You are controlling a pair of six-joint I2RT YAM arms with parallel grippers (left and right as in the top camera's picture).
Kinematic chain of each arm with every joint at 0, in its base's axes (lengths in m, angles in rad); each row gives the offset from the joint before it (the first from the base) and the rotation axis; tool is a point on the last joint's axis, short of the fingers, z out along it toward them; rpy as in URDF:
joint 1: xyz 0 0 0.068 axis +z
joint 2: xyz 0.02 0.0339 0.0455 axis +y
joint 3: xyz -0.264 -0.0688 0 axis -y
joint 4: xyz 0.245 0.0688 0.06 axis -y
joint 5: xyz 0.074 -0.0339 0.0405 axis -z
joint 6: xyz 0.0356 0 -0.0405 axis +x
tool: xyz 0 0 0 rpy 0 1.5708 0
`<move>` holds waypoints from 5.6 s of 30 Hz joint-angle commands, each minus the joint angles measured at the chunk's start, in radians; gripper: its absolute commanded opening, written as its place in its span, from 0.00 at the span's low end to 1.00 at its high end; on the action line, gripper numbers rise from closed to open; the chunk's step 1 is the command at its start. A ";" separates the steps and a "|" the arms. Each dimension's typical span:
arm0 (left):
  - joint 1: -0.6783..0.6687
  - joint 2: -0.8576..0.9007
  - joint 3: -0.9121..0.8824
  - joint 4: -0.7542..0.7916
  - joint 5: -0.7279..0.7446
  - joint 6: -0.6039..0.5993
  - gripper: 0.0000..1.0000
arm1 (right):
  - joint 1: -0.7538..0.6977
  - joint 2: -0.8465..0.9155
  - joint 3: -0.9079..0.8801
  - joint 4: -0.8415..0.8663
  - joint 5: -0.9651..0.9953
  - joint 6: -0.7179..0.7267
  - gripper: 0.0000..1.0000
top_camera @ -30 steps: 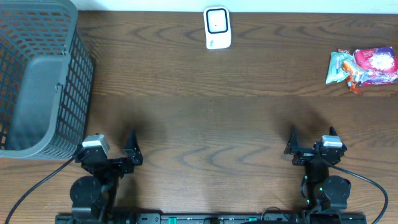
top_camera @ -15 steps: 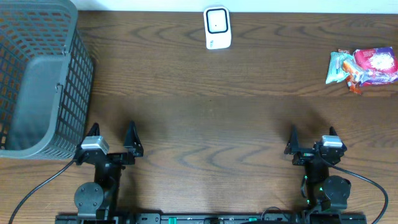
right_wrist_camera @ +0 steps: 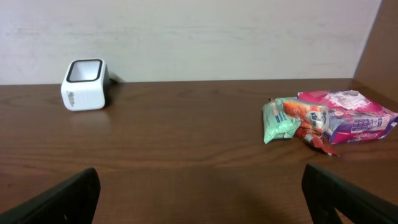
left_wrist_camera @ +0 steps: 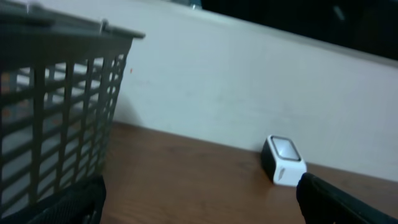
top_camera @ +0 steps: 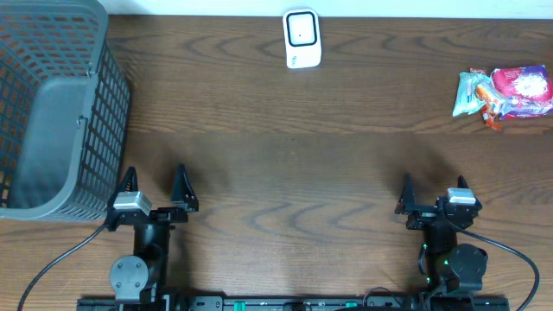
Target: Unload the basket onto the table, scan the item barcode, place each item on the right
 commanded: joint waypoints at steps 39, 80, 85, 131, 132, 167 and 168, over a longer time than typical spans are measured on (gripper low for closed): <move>0.019 -0.010 -0.011 -0.288 -0.067 0.270 0.98 | 0.008 -0.006 -0.001 -0.004 -0.002 0.011 0.99; 0.019 -0.010 -0.011 -0.286 -0.061 0.216 0.98 | 0.008 -0.005 -0.001 -0.004 -0.002 0.011 0.99; 0.019 -0.007 -0.011 -0.286 -0.061 0.216 0.98 | 0.008 -0.005 -0.001 -0.004 -0.002 0.011 0.99; 0.019 -0.007 -0.011 -0.286 -0.061 0.216 0.98 | 0.008 -0.005 -0.001 -0.004 -0.002 0.011 0.99; 0.019 -0.007 -0.011 -0.286 -0.061 0.216 0.98 | 0.008 -0.005 -0.001 -0.004 -0.002 0.011 0.99; 0.019 -0.007 -0.011 -0.286 -0.061 0.216 0.98 | 0.008 -0.005 -0.001 -0.004 -0.002 0.011 0.99; 0.019 -0.007 -0.011 -0.286 -0.061 0.216 0.98 | 0.008 -0.005 -0.001 -0.004 -0.002 0.011 0.99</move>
